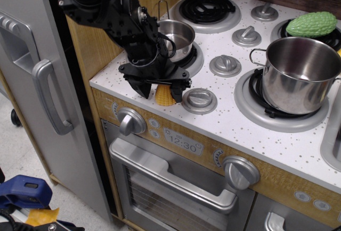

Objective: Put corn in pan which is on stove

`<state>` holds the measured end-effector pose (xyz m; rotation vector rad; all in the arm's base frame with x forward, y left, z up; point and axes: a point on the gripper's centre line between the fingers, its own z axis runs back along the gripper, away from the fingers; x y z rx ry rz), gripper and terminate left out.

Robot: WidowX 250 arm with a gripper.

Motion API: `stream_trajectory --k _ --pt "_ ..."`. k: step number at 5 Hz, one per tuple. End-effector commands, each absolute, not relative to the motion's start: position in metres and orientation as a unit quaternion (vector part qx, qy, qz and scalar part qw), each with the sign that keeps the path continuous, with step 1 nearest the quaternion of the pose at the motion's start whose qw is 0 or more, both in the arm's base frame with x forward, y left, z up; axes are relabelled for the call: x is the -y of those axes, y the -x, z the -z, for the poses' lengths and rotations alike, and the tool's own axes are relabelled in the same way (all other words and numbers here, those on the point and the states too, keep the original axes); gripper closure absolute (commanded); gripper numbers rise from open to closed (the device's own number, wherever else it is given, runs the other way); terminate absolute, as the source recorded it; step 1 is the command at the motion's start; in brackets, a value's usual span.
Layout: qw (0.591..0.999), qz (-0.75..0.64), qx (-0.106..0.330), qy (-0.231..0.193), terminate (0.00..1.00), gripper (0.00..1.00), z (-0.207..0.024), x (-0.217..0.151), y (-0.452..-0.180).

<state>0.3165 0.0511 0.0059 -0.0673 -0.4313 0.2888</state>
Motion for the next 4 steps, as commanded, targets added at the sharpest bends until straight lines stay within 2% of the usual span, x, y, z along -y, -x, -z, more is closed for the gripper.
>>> stream_trajectory --k 1,3,4 --pt "0.961 -0.147 0.232 0.028 0.0 1.0 -0.015 -0.054 -0.323" --pt "0.966 -0.117 0.228 -0.031 0.0 1.0 -0.07 -0.065 -0.327" --pt "0.962 -0.08 0.254 -0.06 0.0 1.0 -0.089 -0.076 -0.336"
